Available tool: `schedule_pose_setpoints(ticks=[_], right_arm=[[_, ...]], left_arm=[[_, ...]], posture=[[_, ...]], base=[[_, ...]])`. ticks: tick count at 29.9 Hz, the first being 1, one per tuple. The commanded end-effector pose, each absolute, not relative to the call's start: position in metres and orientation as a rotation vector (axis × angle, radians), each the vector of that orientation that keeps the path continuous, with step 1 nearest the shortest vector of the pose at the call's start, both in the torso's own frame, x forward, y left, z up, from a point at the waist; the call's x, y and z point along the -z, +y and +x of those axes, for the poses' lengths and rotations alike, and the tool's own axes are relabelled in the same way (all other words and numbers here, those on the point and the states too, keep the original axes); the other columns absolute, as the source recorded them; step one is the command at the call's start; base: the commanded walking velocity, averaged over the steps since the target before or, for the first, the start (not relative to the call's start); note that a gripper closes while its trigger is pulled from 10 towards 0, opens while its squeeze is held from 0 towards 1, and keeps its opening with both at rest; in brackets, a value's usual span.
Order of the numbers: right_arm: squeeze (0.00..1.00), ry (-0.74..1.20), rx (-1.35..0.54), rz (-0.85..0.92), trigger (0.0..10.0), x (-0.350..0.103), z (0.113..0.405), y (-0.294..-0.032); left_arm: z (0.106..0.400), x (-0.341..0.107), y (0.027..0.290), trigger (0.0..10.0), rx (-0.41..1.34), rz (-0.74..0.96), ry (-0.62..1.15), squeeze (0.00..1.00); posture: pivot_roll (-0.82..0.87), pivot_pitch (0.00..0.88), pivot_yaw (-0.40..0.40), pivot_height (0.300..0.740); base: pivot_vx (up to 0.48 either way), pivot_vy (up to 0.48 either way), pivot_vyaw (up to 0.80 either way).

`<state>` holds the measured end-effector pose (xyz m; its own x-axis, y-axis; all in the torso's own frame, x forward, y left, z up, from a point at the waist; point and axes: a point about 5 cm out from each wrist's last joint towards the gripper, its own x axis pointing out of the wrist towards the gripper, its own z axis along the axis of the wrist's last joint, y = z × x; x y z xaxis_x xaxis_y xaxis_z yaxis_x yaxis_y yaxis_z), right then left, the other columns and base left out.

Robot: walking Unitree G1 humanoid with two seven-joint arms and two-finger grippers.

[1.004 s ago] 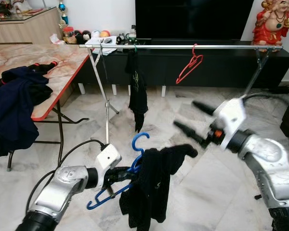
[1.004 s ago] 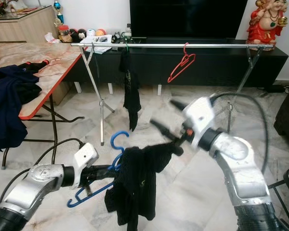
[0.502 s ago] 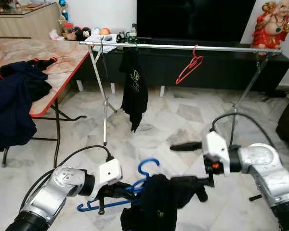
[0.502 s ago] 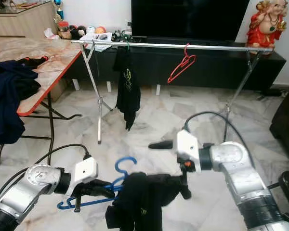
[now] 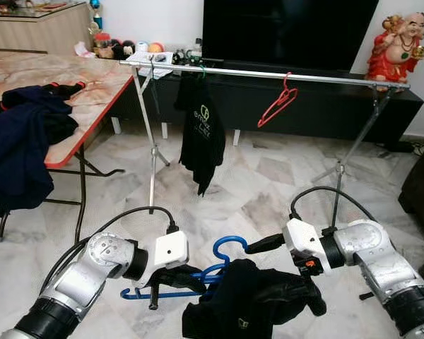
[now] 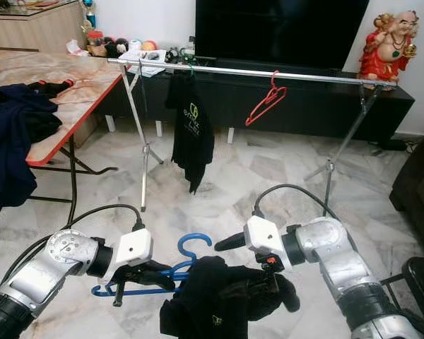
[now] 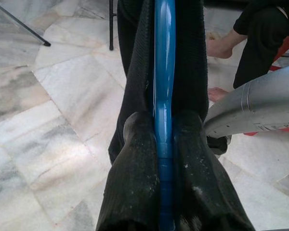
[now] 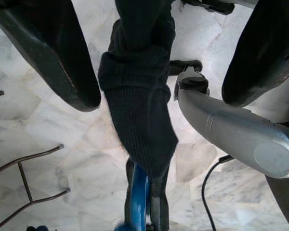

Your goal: Hang hanger

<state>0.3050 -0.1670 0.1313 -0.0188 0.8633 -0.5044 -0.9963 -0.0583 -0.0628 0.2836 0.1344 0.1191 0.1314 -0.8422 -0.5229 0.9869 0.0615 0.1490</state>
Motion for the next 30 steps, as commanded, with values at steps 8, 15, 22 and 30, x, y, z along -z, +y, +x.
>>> schedule_pose_setpoints(ticks=[8, 15, 22, 30], right_arm=[[0.0, 0.35, -1.523, -0.479, 10.0, -0.117, 0.307, -0.162], [0.0, 0.35, -1.499, -0.493, 10.0, -0.11, 0.311, -0.158], [0.0, 0.347, -1.49, -0.471, 6.2, -0.107, 0.313, -0.157], [0.0, 0.35, -1.488, -0.448, 0.0, -0.105, 0.313, -0.156]], left_arm=[[0.286, -0.136, 0.125, 10.0, 1.448, 0.585, 0.259, 0.0], [0.287, -0.141, 0.12, 10.0, 1.465, 0.602, 0.239, 0.0], [0.287, -0.142, 0.118, 10.0, 1.477, 0.605, 0.232, 0.0], [0.287, -0.144, 0.116, 10.0, 1.48, 0.604, 0.225, 0.0]], posture=[[0.04, 0.0, -0.062, 0.74], [0.05, 0.0, -0.062, 0.74], [0.05, 0.0, -0.062, 0.74], [0.05, 0.0, -0.061, 0.74]], base=[[0.0, 0.0, 0.0], [0.0, 0.0, 0.0], [0.0, 0.0, 0.0], [0.0, 0.0, 0.0]])
